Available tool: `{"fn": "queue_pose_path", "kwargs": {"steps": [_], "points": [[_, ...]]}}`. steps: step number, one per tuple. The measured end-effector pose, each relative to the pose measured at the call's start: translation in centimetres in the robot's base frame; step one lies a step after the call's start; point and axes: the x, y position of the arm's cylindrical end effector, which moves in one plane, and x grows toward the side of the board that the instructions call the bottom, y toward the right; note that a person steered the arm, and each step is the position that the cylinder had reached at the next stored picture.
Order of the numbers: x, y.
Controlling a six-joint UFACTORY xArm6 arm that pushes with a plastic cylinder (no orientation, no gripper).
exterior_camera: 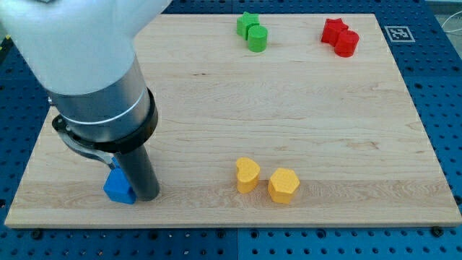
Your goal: Point your arm to bottom center
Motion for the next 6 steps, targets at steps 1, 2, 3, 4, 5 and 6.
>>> {"fn": "queue_pose_path", "kwargs": {"steps": [1,2,3,4,5,6], "points": [[0.0,0.3],[0.4,2.4],[0.5,3.0],[0.9,2.4],[1.1,2.1],[1.2,2.1]]}}
